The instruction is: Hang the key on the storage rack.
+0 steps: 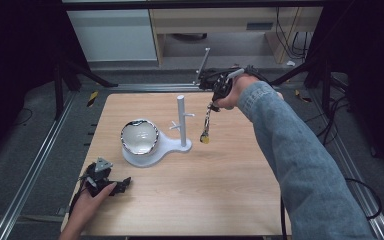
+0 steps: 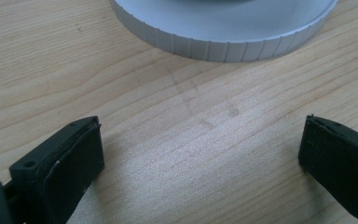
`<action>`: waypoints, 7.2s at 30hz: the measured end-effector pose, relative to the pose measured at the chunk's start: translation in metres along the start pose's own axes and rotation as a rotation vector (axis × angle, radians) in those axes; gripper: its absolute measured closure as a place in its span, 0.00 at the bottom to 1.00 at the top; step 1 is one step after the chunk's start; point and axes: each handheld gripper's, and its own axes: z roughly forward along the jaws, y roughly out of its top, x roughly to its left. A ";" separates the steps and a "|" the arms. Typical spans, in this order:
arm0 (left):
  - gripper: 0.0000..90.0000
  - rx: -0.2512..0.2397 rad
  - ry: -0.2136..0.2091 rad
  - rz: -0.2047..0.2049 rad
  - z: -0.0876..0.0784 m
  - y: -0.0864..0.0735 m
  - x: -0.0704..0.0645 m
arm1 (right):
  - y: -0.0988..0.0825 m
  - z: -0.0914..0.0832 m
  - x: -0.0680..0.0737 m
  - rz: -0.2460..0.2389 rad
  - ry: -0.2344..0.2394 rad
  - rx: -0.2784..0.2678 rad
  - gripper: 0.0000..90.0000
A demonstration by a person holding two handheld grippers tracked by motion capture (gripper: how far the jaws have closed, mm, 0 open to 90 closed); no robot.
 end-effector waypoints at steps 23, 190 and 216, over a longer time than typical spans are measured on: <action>0.00 0.000 0.000 0.000 0.000 0.000 0.000 | 0.024 0.002 0.006 -0.037 0.007 0.012 0.99; 0.00 0.000 -0.002 0.002 0.000 0.000 0.000 | -0.038 0.040 -0.034 0.117 -0.100 -0.103 0.07; 0.00 0.000 -0.002 0.002 0.000 0.000 0.000 | -0.094 0.056 -0.032 0.180 -0.130 -0.116 0.12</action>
